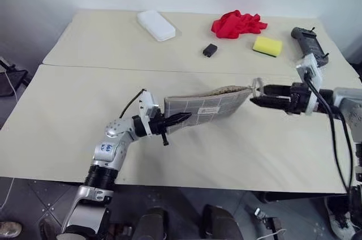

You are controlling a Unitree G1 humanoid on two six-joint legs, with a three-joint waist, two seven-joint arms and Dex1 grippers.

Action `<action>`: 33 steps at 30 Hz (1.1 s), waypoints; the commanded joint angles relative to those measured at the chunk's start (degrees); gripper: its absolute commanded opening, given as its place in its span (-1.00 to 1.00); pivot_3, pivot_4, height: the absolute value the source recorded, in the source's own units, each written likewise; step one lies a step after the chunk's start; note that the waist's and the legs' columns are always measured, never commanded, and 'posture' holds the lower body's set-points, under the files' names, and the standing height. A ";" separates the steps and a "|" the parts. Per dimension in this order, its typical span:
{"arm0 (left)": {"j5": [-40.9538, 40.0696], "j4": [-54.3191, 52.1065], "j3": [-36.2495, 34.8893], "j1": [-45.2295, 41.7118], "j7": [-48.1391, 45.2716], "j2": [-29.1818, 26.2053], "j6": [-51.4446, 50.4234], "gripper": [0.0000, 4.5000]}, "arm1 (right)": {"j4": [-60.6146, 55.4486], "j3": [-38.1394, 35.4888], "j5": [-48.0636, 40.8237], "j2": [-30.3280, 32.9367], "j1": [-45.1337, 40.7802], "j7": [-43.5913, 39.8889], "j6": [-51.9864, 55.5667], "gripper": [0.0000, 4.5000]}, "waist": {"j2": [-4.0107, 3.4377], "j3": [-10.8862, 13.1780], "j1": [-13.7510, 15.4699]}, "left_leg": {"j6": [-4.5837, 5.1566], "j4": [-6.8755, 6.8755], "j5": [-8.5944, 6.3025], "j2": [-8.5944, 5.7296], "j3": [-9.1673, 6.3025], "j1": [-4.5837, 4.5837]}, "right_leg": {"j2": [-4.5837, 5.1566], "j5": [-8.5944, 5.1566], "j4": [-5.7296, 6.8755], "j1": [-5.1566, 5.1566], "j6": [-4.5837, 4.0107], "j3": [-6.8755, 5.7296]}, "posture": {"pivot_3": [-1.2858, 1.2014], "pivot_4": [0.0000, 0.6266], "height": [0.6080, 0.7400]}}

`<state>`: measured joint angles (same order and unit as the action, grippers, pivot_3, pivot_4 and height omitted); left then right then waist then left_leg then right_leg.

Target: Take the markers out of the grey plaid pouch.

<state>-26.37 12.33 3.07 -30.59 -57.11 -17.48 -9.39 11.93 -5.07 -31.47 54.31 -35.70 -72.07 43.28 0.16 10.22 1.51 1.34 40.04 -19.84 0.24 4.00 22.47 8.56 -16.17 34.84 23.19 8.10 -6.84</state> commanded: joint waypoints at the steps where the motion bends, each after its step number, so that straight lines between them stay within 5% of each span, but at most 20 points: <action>1: -0.94 -0.04 -0.77 -2.32 -1.11 1.27 0.50 -1.00 | 3.37 1.54 5.99 4.26 2.76 -4.03 -9.43 0.97 | 0.00 0.00 -0.01 | 0.00 0.00 0.00 -0.01 0.00 -0.02 | 0.00 0.00 -0.01 -0.03 0.00 0.00 | 0.03 -0.52 1.00; 4: -0.75 1.04 -0.91 -3.41 -1.38 2.21 0.72 -1.00 | 6.98 1.88 8.83 6.32 5.66 -7.70 -16.51 0.97 | 0.00 0.00 -0.08 | 0.00 0.00 0.00 0.00 -0.01 -0.10 | -0.01 0.01 -0.07 -0.16 0.01 -0.03 | 0.03 -0.52 1.00; 10: 5.38 4.77 4.04 -4.15 -6.18 2.42 8.16 -1.00 | 10.93 -4.38 5.32 11.60 5.24 -10.83 -10.43 0.97 | -0.04 0.00 -0.13 | 0.00 -0.01 0.00 0.03 0.01 -0.13 | -0.02 0.01 -0.07 -0.18 0.01 -0.04 | 0.03 -0.52 1.00; 20: 11.50 11.91 8.08 -5.27 -8.61 5.49 17.10 -1.00 | -5.33 -6.17 -1.92 12.53 -4.62 -10.23 -2.84 0.97 | -0.14 0.04 -0.11 | 0.00 0.05 0.00 0.08 -0.19 -0.21 | 0.00 0.02 -0.20 -0.39 0.03 -0.13 | 0.03 -0.52 1.00; 24: 11.28 12.87 7.77 -5.41 -8.83 5.96 17.27 -1.00 | -12.28 -2.66 -3.40 7.47 -6.44 -7.62 -1.52 0.57 | -0.10 0.05 -0.12 | -0.01 0.05 0.00 0.12 -0.27 -0.21 | -0.03 0.03 -0.21 -0.39 0.01 -0.17 | 0.03 -0.52 1.00; 33: 9.87 10.07 6.75 -4.04 -7.01 6.79 14.28 -1.00 | -19.64 6.29 4.26 5.11 -1.88 -12.79 -16.37 -0.83 | -0.10 0.05 0.15 | 0.06 0.09 -0.02 -0.06 -0.27 -0.13 | 0.06 0.06 -0.23 -0.41 0.07 -0.21 | 0.03 -0.52 1.00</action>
<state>-15.62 24.74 10.10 -35.23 -64.49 -11.03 5.35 -6.46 2.22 -28.09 58.46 -37.17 -83.57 29.90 0.06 10.28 1.66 1.40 40.13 -19.87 0.19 3.73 22.35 8.62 -16.11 34.61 22.78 8.17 -7.06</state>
